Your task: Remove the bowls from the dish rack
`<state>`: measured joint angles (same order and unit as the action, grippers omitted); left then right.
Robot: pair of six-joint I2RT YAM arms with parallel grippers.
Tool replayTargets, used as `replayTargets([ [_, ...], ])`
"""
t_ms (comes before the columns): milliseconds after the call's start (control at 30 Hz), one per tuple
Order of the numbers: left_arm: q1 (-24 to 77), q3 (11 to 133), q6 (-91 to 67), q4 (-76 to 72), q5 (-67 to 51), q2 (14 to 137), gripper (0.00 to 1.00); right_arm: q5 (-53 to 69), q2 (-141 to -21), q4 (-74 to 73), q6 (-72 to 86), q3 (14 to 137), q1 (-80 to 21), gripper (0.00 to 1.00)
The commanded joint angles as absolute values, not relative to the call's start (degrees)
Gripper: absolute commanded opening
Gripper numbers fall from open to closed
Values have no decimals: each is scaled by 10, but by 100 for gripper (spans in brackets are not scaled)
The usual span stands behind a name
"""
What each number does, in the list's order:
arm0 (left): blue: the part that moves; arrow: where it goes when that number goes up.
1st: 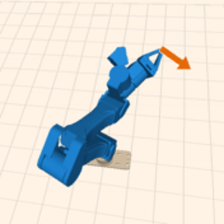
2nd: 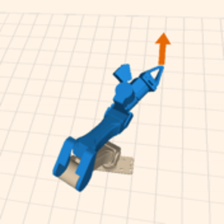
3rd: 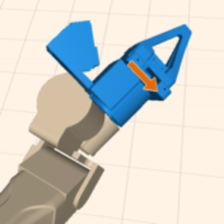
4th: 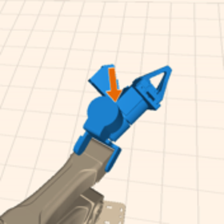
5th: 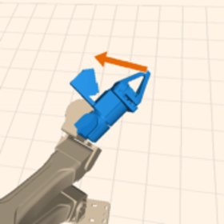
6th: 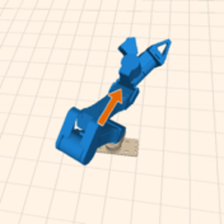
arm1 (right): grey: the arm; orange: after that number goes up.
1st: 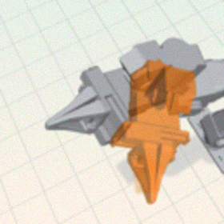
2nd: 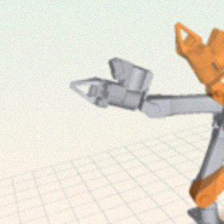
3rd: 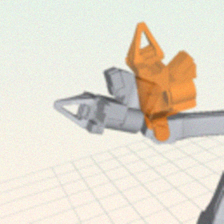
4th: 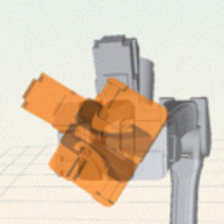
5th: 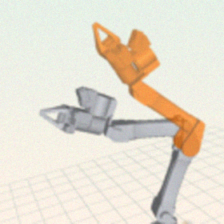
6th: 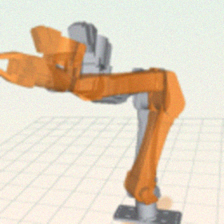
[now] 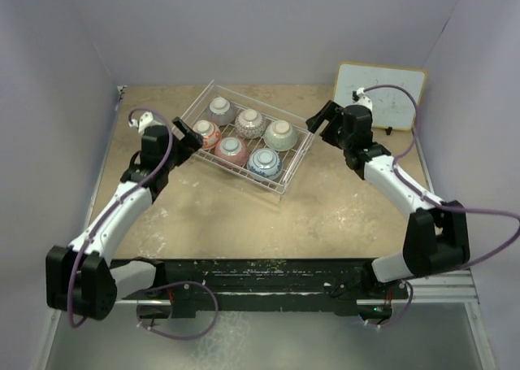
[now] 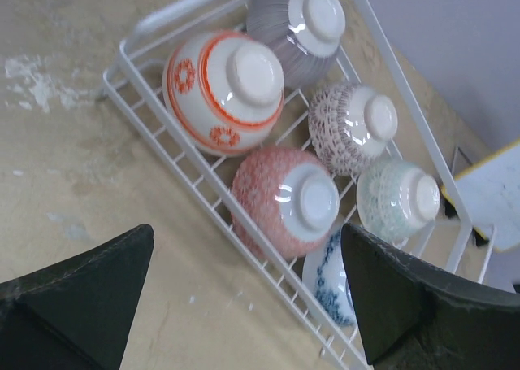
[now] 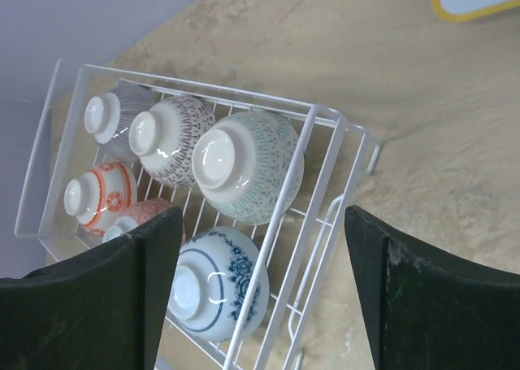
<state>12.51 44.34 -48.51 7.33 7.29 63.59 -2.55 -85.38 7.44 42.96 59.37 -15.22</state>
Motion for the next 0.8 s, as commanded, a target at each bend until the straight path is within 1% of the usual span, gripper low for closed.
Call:
replayTargets([
  [0, 122, 546, -492, 129, 164, 726, 100, -70, -768, 65, 395, 552, -151, 83],
  [67, 121, 583, -461, 126, 189, 755, 100, -77, -724, 61, 393, 528, -151, 83],
  [167, 119, 645, -365, 96, 196, 793, 96, -84, -673, 57, 379, 502, -151, 83],
  [267, 118, 756, -276, 152, 208, 856, 93, -82, -642, 38, 363, 498, -151, 80],
  [300, 117, 781, -243, 156, 199, 874, 94, -79, -636, 39, 356, 497, -151, 79],
  [433, 117, 827, -80, 107, 105, 908, 98, -51, -624, 58, 345, 479, -151, 77],
  [467, 116, 846, -40, 115, 87, 925, 100, -50, -623, 65, 345, 473, -151, 77],
  [500, 115, 883, -3, 132, 77, 947, 99, -51, -625, 70, 343, 469, -151, 77],
  [533, 115, 915, 29, 154, 75, 971, 100, -50, -628, 72, 341, 467, -150, 77],
  [600, 115, 973, 62, 193, 85, 1016, 95, -45, -639, 67, 339, 469, -150, 77],
  [633, 115, 993, 70, 209, 95, 1032, 94, -42, -643, 67, 339, 468, -150, 77],
  [767, 114, 1029, 112, 223, 111, 1063, 92, -28, -653, 94, 343, 450, -150, 77],
])
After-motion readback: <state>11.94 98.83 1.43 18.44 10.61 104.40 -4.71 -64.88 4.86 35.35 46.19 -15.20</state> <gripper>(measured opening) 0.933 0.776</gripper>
